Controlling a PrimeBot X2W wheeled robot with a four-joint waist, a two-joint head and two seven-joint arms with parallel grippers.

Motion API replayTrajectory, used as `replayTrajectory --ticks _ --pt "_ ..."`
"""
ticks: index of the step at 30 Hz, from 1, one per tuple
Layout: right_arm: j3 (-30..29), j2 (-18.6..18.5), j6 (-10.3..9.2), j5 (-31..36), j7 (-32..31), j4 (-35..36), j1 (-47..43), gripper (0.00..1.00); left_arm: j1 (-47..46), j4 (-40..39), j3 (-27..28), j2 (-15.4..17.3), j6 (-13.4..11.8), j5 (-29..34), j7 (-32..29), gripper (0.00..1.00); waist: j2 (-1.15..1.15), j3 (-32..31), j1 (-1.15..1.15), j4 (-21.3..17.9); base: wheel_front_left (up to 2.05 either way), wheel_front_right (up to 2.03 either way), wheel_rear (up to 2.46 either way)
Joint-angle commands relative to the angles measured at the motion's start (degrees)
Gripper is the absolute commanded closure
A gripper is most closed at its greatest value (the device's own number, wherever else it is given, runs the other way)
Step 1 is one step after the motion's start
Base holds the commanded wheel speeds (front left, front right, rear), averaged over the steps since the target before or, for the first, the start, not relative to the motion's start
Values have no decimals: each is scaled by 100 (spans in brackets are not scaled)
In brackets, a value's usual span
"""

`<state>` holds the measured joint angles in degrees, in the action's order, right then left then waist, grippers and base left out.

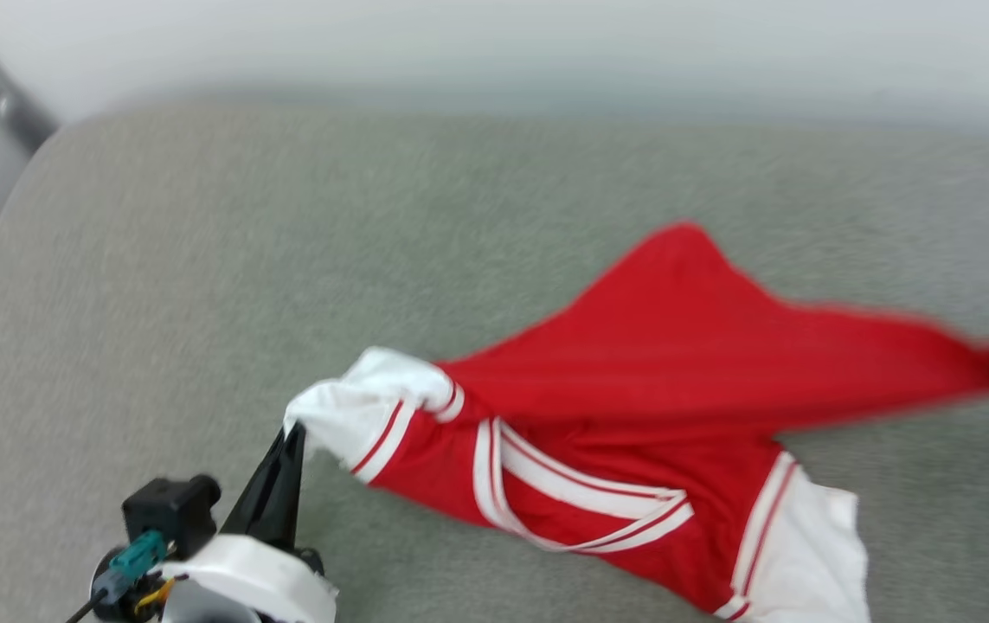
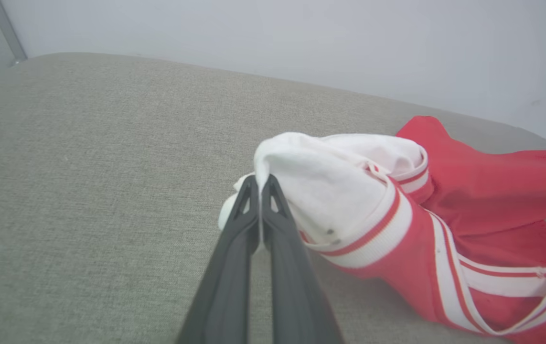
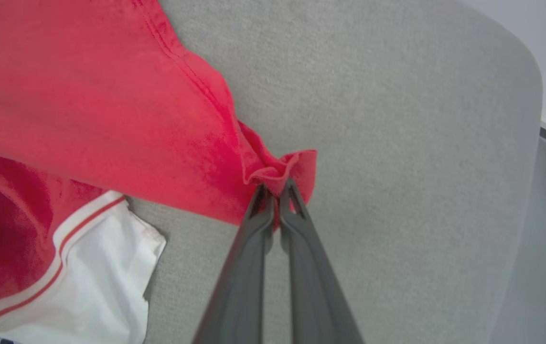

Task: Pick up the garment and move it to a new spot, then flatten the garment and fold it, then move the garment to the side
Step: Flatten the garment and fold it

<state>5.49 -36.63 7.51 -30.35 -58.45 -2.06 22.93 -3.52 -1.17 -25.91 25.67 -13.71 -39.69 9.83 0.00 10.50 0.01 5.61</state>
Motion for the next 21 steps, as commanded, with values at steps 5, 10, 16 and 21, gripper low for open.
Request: replayTrajectory --ticks 5,10,16,21 --pt "-407 184 -4 -108 -23 397 -1582 100 364 -113 46 122 -151 -101 -110 100 0 -744 -1 -655 0 0 0" --pt "-635 717 -4 -103 -3 581 -2945 100 539 -193 81 215 -238 -165 -211 100 0 -902 -1 -805 0 0 0" --pt "-646 1392 -4 -71 495 448 -3492 0 595 -226 102 287 -277 -217 -306 100 0 -906 -1 -894 0 0 0" --pt "-792 1563 -4 183 1489 367 -3139 0 524 -257 72 365 -247 -192 -398 100 0 -855 -1 -891 0 0 0"
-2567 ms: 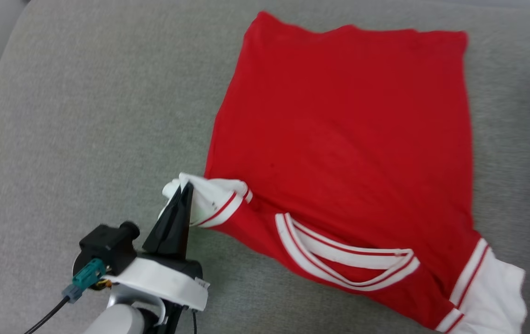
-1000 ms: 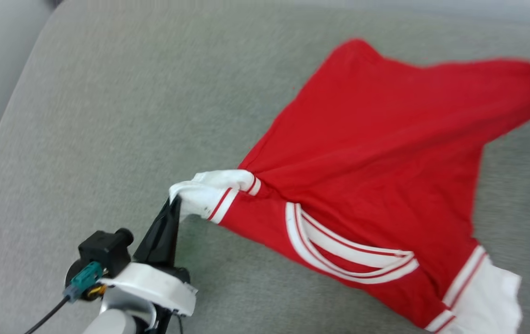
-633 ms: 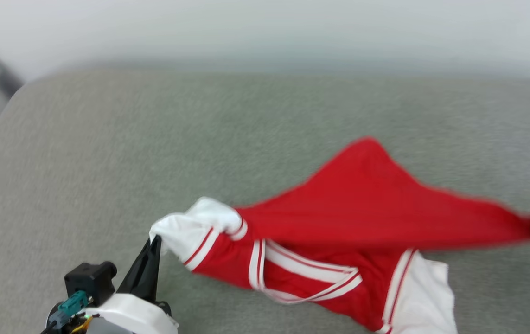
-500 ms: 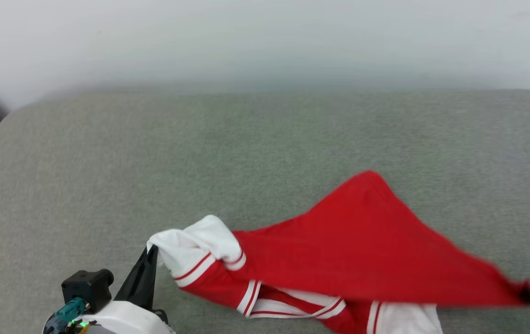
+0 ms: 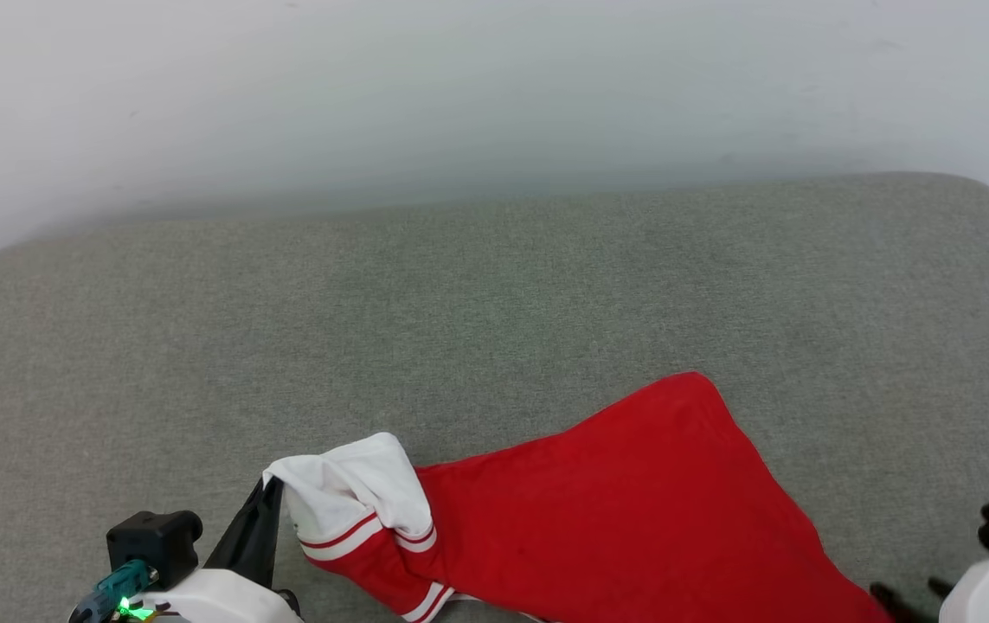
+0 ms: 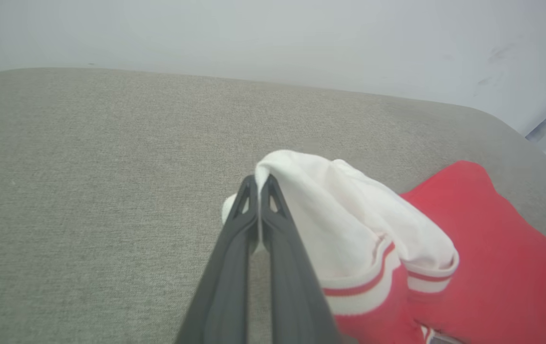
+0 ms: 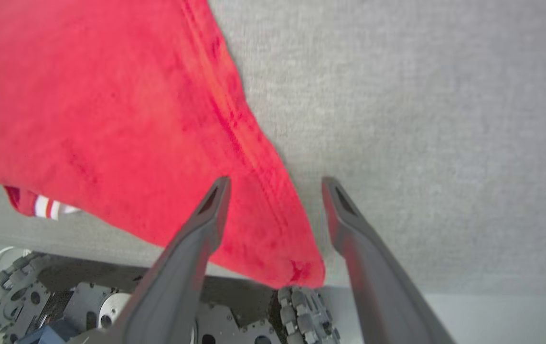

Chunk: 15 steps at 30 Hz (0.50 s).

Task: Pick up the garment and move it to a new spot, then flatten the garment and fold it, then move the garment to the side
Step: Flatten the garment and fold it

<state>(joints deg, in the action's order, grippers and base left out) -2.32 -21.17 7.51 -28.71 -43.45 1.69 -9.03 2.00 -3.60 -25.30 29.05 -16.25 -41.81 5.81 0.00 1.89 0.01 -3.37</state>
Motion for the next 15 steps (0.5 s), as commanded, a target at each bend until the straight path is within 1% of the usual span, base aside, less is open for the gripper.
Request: replayTrajectory --ticks 1,5,9,12,15 --pt "-22 31 -4 83 169 -61 139 0 -52 -23 -3 26 3 30 -3 100 0 16 -1 17 0 0 0" --pt "-91 112 -4 176 824 -284 632 0 -130 -46 -69 1 -2 84 -35 100 0 76 -1 80 0 0 0" --pt "7 172 -4 96 1153 -629 1278 0 -280 -112 -90 -16 -11 141 -19 100 0 297 -1 156 0 0 0" --pt "220 143 -4 -7 1102 -914 1844 0 -456 -164 -136 -28 48 208 -33 100 0 517 -1 270 0 0 0" --pt "402 103 -4 -162 725 -1248 2379 0 -691 -187 -210 -62 103 303 -36 100 0 754 -1 434 0 0 0"
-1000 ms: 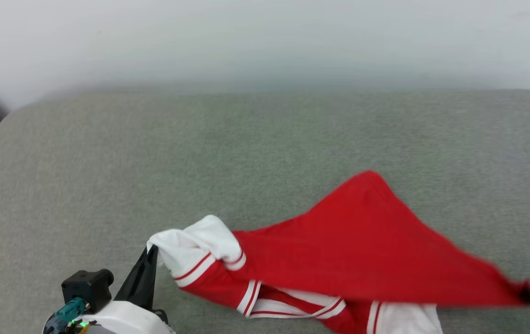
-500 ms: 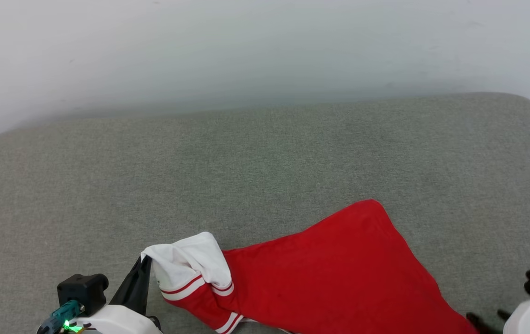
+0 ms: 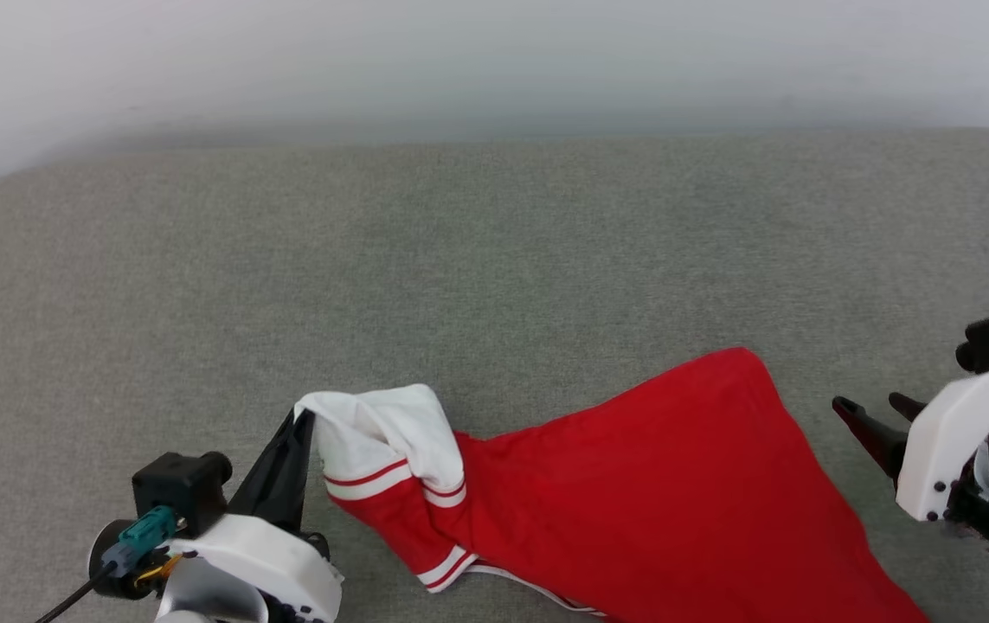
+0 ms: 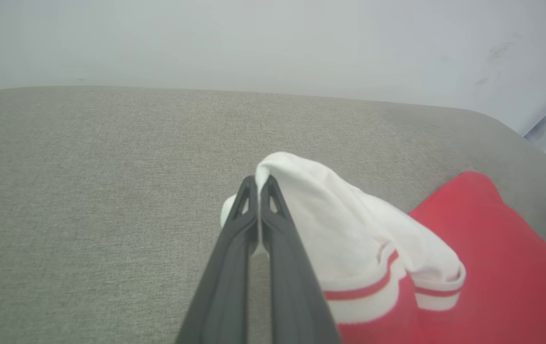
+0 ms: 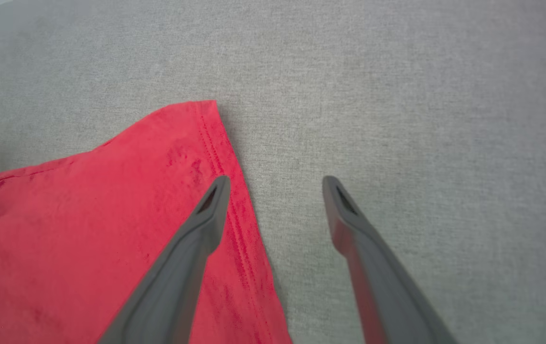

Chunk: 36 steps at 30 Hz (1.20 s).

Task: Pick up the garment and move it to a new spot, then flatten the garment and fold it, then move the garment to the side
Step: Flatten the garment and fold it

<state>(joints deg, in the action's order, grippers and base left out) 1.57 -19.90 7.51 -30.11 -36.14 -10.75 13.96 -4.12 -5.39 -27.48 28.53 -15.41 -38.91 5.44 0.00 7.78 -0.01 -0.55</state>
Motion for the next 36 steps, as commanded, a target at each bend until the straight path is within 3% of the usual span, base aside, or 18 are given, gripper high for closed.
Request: replayTrajectory --ticks 1,9,19,20,21,22,30,36 --pt "58 -54 -4 -72 -180 -104 246 0 -170 -10 -36 -43 35 51 0 100 0 242 1 226 0 0 0" --pt "579 -119 -4 -77 -1558 -666 1436 0 -678 124 -233 -281 223 205 133 100 0 772 1 586 0 0 0" --pt "1045 -70 -4 -113 -2309 -1465 1835 0 -1064 472 -385 -509 450 250 310 100 0 1173 1 871 0 0 0" --pt "1093 -62 -4 -137 -2323 -1505 1815 54 -1068 506 -395 -530 460 247 334 100 0 1184 1 882 0 0 0" --pt "1138 -64 -4 -182 -2327 -1536 1819 81 -1071 538 -398 -538 464 246 344 100 0 1195 1 887 0 0 0" --pt "1180 -71 -4 -211 -2327 -1562 1821 100 -1080 567 -399 -543 468 240 361 100 0 1201 1 885 0 0 0" --pt "1341 -260 -3 -488 -2295 -1623 1886 100 -1119 688 -392 -530 501 200 399 100 0 1127 1 805 0 0 0" --pt "1356 -409 -4 -498 -1867 -1326 2182 100 -1194 705 -342 -411 495 253 397 100 0 874 1 658 0 0 0"
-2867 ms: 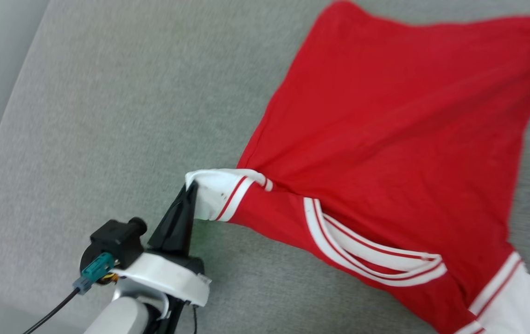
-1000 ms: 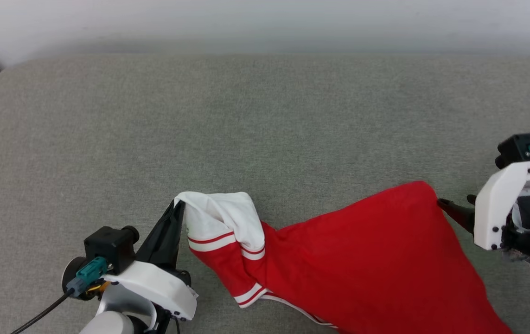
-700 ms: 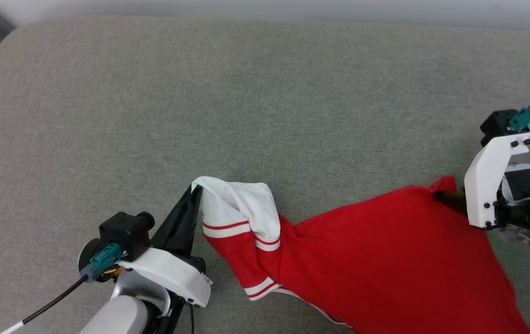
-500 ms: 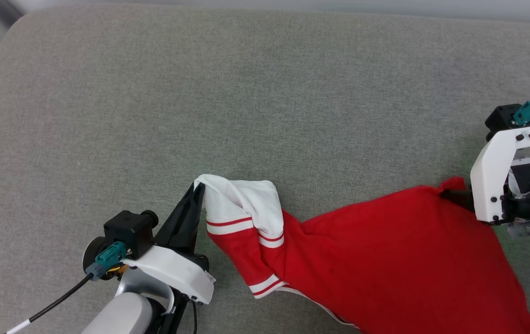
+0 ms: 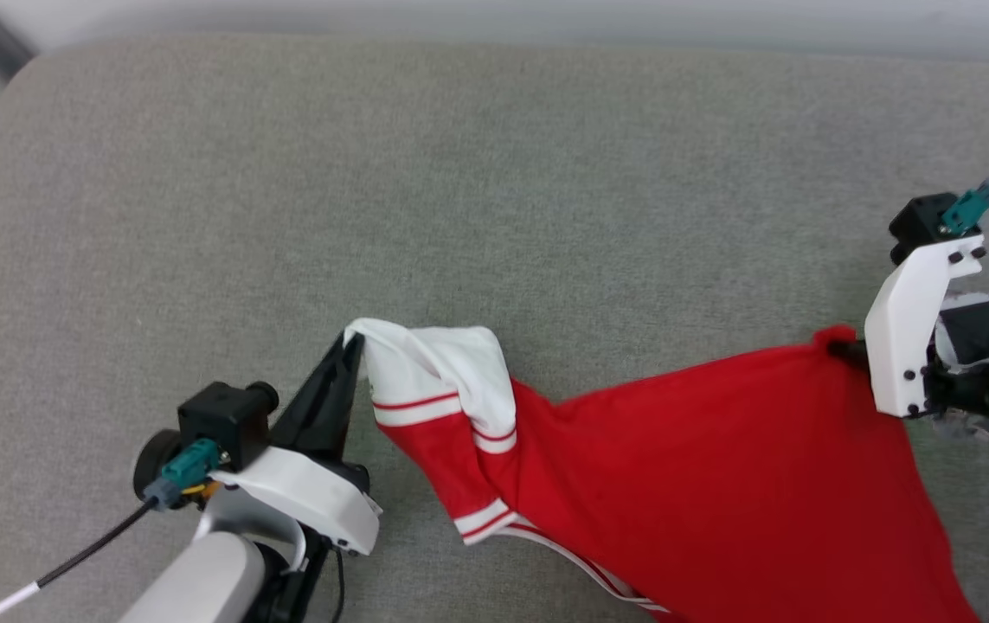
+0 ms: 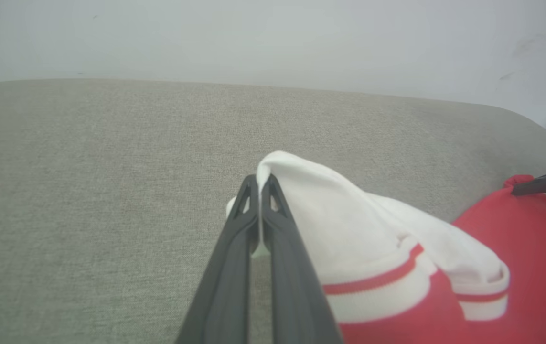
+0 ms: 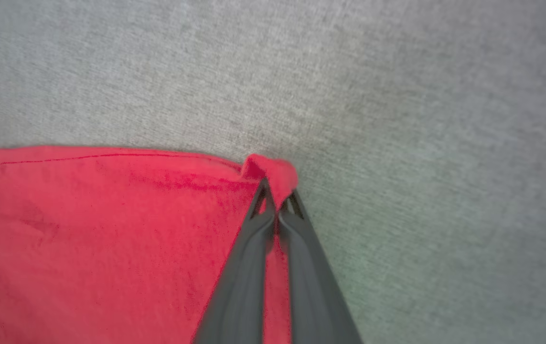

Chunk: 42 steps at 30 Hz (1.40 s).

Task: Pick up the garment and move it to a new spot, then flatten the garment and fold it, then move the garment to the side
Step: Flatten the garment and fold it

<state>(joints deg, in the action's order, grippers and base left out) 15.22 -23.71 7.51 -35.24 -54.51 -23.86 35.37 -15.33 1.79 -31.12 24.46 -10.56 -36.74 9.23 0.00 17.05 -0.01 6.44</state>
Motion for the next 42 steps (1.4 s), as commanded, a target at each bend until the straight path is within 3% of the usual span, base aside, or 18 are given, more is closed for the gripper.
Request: replayTrajectory --ticks 1,9,22,34,42 --pt "-4 -62 -4 35 56 57 101 100 -92 -21 37 35 12 50 4 100 0 -129 1 -73 0 0 0" --pt "-20 -301 -4 256 575 376 454 100 -799 -2 133 397 110 212 -348 100 0 -701 1 -373 0 0 0" --pt "-176 -312 -4 863 1408 410 1798 100 -3468 1427 315 463 820 366 -793 100 0 -934 1 -849 0 0 0" --pt "-607 -181 -6 1412 2468 64 3646 100 -6295 2968 437 597 1227 766 -961 100 0 234 1 -1179 0 0 0" --pt "-1058 60 -8 1718 3408 -353 4771 100 -7819 3415 550 759 1196 1057 -832 100 0 1379 1 -1362 0 0 0"
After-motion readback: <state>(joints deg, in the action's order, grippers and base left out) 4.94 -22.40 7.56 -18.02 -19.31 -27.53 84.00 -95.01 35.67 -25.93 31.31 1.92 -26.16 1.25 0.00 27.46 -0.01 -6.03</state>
